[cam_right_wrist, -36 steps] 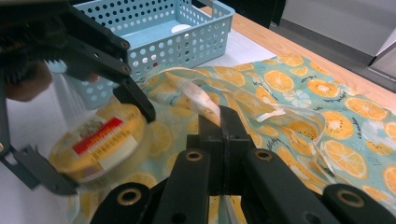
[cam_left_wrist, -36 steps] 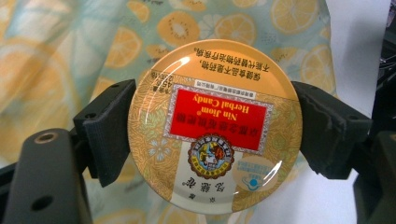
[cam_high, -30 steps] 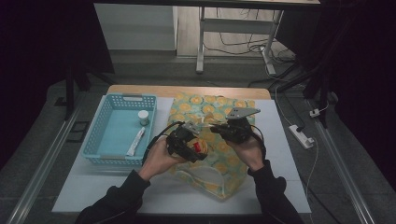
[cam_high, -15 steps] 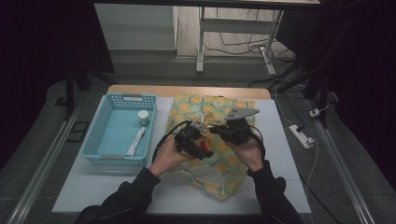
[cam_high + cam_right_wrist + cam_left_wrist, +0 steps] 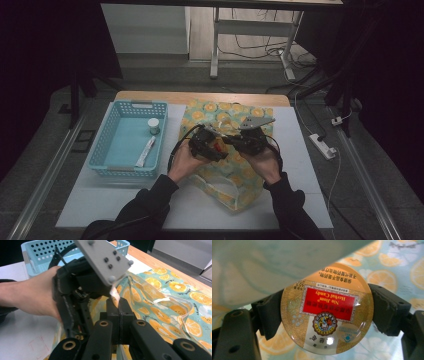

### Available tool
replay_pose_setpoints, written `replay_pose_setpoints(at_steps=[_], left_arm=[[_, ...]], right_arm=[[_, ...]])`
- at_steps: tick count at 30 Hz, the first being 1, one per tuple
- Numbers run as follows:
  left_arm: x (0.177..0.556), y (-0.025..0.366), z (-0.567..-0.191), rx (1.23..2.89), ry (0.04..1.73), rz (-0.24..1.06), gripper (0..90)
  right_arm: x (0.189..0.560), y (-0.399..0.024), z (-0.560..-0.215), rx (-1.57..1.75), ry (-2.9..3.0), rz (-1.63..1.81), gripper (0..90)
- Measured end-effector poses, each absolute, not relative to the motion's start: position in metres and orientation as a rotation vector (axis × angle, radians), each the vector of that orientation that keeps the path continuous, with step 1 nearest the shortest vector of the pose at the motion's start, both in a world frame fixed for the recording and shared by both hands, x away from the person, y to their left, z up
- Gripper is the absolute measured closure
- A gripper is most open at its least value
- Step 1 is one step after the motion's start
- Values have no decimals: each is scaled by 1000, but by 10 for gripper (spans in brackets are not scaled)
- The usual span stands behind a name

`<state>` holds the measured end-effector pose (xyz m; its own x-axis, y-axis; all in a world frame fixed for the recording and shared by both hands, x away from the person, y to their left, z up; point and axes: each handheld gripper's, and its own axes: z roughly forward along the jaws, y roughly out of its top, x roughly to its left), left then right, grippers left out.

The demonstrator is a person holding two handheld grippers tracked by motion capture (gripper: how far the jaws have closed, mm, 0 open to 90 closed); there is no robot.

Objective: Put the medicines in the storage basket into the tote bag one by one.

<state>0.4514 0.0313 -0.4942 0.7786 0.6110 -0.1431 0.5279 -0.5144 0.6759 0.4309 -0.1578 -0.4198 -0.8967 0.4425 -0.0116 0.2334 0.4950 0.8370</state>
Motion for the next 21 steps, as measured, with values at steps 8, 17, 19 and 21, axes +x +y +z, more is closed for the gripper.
replay_pose_setpoints(at_steps=[8, 17, 19, 21], left_arm=[[460, 28, -503, 2233, 862, 189, 204], [466, 24, -515, 2234, 875, 196, 203], [467, 22, -517, 2238, 870, 199, 203], [468, 21, -519, 2236, 868, 197, 202]], right_arm=[[432, -157, -423, 591, 2524, 1341, 900], [435, -157, -426, 618, 2524, 1321, 900], [435, -157, -427, 621, 2523, 1316, 900], [436, -158, -428, 629, 2525, 1314, 900]])
